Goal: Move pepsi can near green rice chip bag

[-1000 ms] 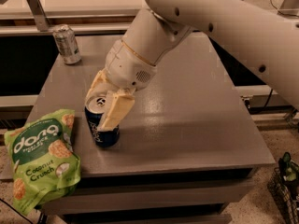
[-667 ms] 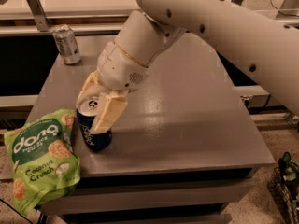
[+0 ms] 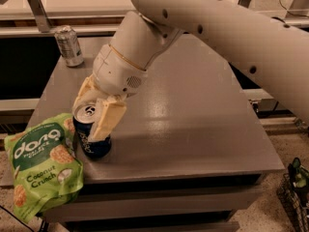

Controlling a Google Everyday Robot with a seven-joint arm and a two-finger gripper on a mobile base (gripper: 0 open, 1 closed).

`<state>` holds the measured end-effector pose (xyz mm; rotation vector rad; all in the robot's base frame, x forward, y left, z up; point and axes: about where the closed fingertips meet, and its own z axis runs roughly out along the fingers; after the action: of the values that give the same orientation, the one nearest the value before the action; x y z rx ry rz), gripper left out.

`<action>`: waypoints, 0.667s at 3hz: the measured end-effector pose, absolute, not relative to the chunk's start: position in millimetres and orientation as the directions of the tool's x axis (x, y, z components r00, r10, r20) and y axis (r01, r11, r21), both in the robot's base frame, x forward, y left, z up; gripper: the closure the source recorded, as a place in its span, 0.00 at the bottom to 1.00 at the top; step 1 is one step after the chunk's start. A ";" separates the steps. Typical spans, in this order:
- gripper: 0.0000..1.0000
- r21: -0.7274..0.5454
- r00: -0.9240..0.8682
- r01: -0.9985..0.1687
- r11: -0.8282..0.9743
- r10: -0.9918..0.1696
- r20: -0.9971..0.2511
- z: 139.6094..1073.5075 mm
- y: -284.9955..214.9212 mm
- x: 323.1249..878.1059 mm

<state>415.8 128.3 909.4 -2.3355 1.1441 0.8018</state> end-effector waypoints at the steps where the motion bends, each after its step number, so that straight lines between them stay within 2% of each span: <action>1: 0.12 -0.115 0.499 -0.809 -0.577 -0.569 -0.654 910.0 129.8 414.7; 2: 0.00 -0.118 0.501 -0.807 -0.578 -0.568 -0.653 910.6 131.1 413.8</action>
Offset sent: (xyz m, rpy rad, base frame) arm -0.0009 0.0013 0.0005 0.0003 -0.0022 0.0018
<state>413.8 131.1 910.6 -2.3386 1.1373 0.7972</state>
